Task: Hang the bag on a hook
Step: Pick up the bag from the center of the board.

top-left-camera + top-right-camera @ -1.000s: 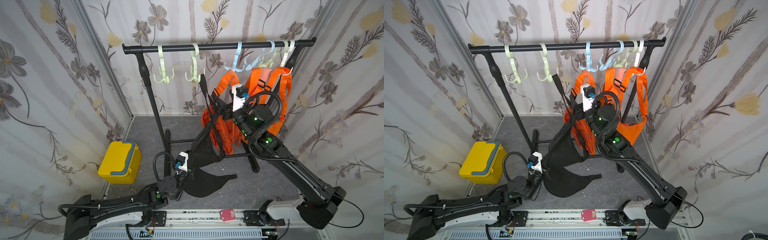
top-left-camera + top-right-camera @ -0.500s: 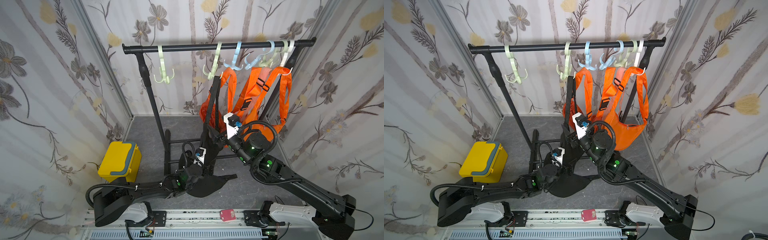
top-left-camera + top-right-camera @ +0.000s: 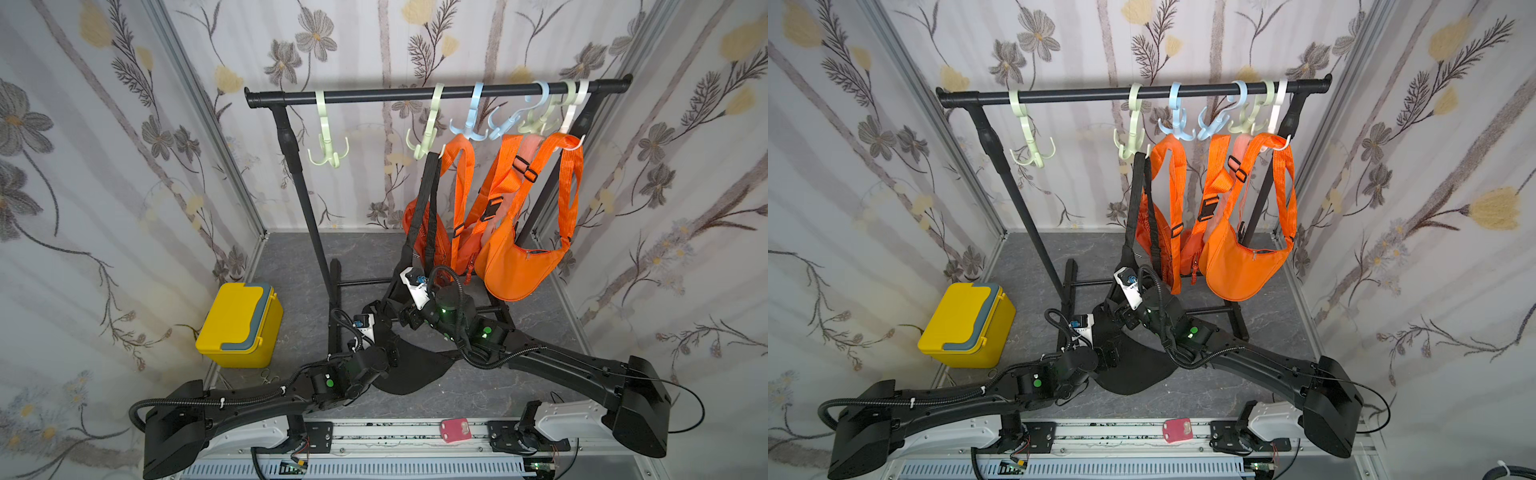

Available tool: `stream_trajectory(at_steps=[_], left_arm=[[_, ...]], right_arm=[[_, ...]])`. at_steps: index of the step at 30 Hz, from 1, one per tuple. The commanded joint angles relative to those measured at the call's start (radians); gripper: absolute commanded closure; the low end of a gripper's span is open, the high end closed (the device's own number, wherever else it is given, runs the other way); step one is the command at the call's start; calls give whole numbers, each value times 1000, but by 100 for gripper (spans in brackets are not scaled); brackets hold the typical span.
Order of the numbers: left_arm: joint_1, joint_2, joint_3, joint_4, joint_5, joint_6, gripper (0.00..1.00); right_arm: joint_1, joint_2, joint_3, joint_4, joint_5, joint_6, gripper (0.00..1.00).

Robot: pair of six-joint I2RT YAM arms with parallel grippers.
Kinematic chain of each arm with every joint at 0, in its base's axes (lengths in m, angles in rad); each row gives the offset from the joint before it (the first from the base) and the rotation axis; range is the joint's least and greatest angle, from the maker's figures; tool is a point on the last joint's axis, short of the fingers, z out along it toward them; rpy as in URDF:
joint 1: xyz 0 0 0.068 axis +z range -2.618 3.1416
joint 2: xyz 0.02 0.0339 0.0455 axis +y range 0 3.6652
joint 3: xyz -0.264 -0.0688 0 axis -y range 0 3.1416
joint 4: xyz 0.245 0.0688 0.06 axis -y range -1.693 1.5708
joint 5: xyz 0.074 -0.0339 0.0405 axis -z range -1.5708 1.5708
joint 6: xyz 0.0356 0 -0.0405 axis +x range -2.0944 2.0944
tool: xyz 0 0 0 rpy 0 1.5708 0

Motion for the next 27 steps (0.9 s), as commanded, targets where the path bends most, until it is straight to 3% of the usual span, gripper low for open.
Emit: stream_trajectory(at_steps=[1, 8, 14, 17, 22, 27], left_arm=[[1, -30, -23, -179, 6, -201, 10], [0, -287, -227, -152, 49, -399, 10], [0, -454, -270, -298, 72, -467, 11], [0, -448, -274, -294, 113, -485, 11], [-4, -328, -280, -235, 174, -511, 11], [-5, -236, -298, -95, 223, -510, 11]], right_arm=[[-1, 42, 1, -13, -26, 46, 18], [-2, 88, -71, -63, -119, 108, 16], [-10, 105, -201, -53, -172, 152, 15], [-24, 134, -229, -72, -174, 179, 15], [-64, 172, -256, -77, -231, 213, 16], [-71, 215, -252, -61, -277, 230, 17]])
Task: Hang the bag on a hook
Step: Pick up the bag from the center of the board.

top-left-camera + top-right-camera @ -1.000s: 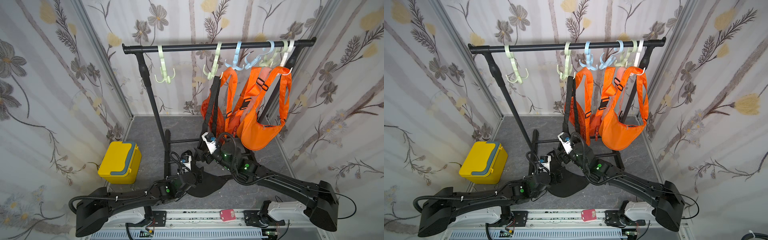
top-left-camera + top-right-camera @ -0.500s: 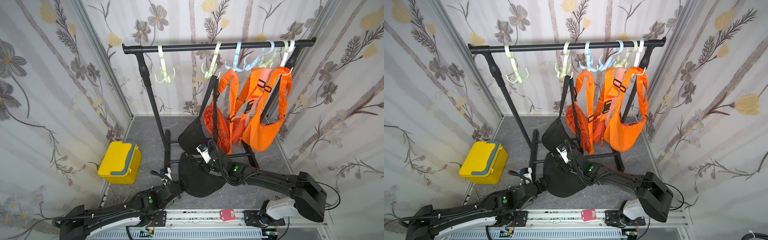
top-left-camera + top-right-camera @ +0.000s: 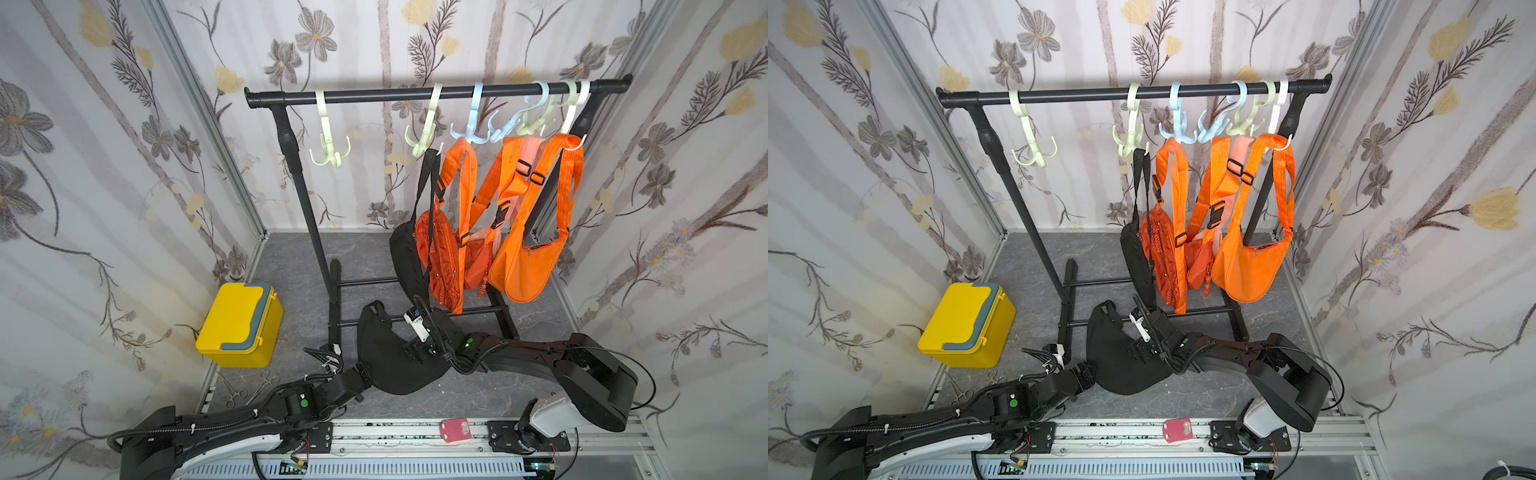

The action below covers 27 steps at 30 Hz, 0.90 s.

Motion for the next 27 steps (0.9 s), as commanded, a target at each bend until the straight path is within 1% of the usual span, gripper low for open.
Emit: stream_trajectory(at_steps=[1, 4, 6, 7, 11, 12, 14, 17, 21, 23, 25, 27], left_arm=[[-2, 44, -15, 111, 58, -21, 11], [0, 92, -13, 181, 83, -12, 11], [-1, 124, -13, 215, 100, -9, 12], [0, 140, -9, 225, 108, -8, 12], [1, 172, -10, 283, 118, -1, 15], [0, 167, -13, 300, 113, 5, 16], [1, 146, -13, 323, 92, 36, 18], [7, 93, -12, 324, 60, 83, 20], [26, -2, -12, 235, 23, 94, 23], [30, -73, -18, 180, 2, 91, 23], [35, -149, -34, 157, -7, 92, 25], [40, -223, -63, 163, -4, 93, 28]], right_arm=[[-4, 28, 1, 29, -54, 32, 18], [-8, 65, 6, 44, -85, 40, 20], [-13, 106, 5, 62, -121, 46, 24], [-16, 120, 4, 73, -141, 50, 28], [-30, 166, -3, 130, -248, 75, 59], [-33, 175, -5, 145, -275, 81, 66], [-36, 193, -11, 174, -325, 96, 82], [-43, 202, -20, 206, -369, 111, 100], [-63, 170, -46, 254, -422, 141, 100], [-71, 125, -61, 276, -433, 151, 100], [-79, 82, -81, 309, -458, 170, 100], [-79, 35, -102, 368, -499, 199, 100]])
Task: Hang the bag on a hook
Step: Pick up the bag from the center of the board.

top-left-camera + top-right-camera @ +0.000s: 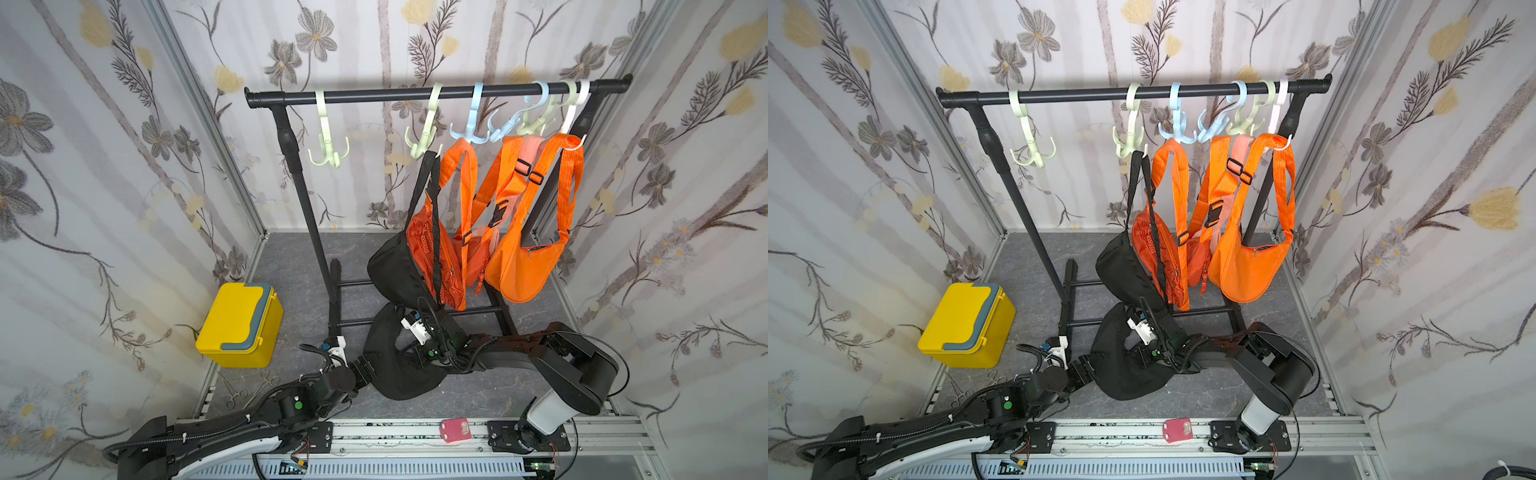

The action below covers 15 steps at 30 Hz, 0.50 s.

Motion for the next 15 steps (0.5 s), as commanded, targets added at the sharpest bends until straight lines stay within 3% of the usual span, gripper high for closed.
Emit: stream_trajectory(at_steps=[1, 4, 8, 15], left_arm=[[6, -87, -39, -19, -29, 16, 30], [12, -127, -66, 6, -12, 7, 33], [12, -80, -55, 57, 22, 35, 34], [12, -41, -4, 128, 64, 134, 36]], right_arm=[[1, -55, -23, 139, -108, 62, 100], [0, -48, -22, 217, -155, 113, 100], [-1, 16, 6, 304, -185, 175, 100], [29, 94, 52, 321, -183, 193, 100]])
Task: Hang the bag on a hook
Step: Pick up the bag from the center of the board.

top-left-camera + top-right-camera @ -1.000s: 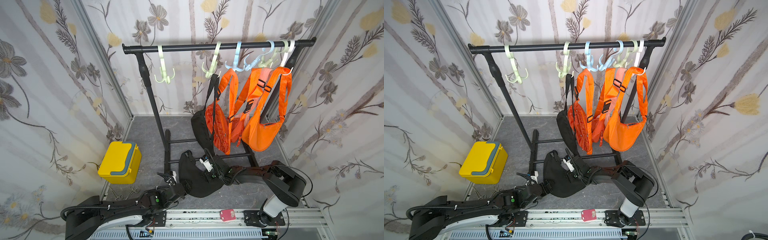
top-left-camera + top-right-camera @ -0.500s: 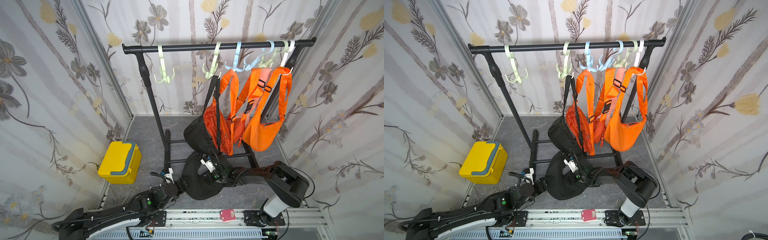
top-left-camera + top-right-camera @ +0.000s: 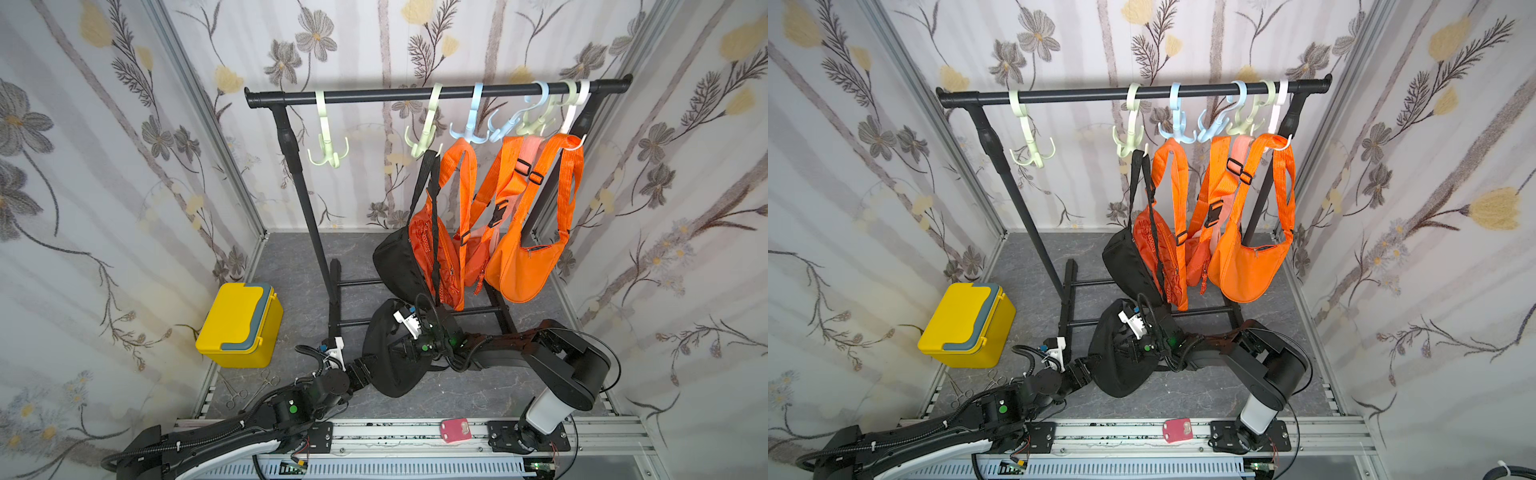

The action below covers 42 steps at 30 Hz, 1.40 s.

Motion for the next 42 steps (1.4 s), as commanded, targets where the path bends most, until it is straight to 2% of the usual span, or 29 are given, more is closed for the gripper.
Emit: stream_trajectory(at_steps=[1, 2, 3, 8, 11, 13, 17, 18, 20, 22, 23, 24, 26, 29, 31, 36, 38, 39, 42], left_arm=[[1, 1, 23, 84, 34, 57, 37], [1, -3, 22, 82, 36, 58, 38], [1, -8, 19, 82, 38, 57, 39], [1, -57, 3, 61, 26, 47, 42], [3, -86, 1, 53, 27, 49, 45], [2, -94, 3, 52, 32, 53, 45], [2, -105, 17, 24, 29, 54, 47], [5, -108, 19, 14, 26, 56, 48], [4, -119, 20, 1, 23, 55, 49], [5, -135, 18, -8, 19, 53, 51], [5, -144, 17, -14, 17, 53, 51], [7, -154, 16, -19, 17, 54, 51], [8, -170, 7, -15, 17, 53, 51], [13, -174, -8, -3, 24, 46, 41], [16, -163, -12, -1, 28, 42, 38], [16, -122, -15, -8, 29, 29, 37], [18, -109, -17, -19, 23, 19, 42], [18, -107, -17, -27, 18, 11, 48], [18, -122, -12, -82, -9, -15, 73]], right_arm=[[5, 11, 6, 98, -36, 33, 100], [4, 9, 2, 119, -50, 36, 100], [5, 5, -13, 167, -78, 44, 96], [-5, 17, -56, 355, -171, 121, 68], [-10, 58, -81, 540, -217, 217, 49], [-14, 109, -89, 709, -247, 313, 45], [-26, 261, -81, 1091, -268, 562, 50], [-24, 307, -75, 1205, -277, 637, 55], [-55, 342, -49, 1226, -294, 686, 66], [-53, 331, -68, 1226, -275, 663, 78], [-55, 317, -83, 1225, -261, 651, 91], [-59, 307, -94, 1224, -252, 643, 100], [-65, 301, -101, 1226, -246, 646, 100], [-61, 298, -95, 1226, -250, 653, 100], [-53, 301, -86, 1226, -252, 659, 100], [-39, 300, -70, 1226, -244, 665, 100], [-39, 296, -72, 1226, -241, 666, 100], [-39, 291, -76, 1225, -239, 666, 100], [-56, 255, -103, 1226, -232, 664, 100]])
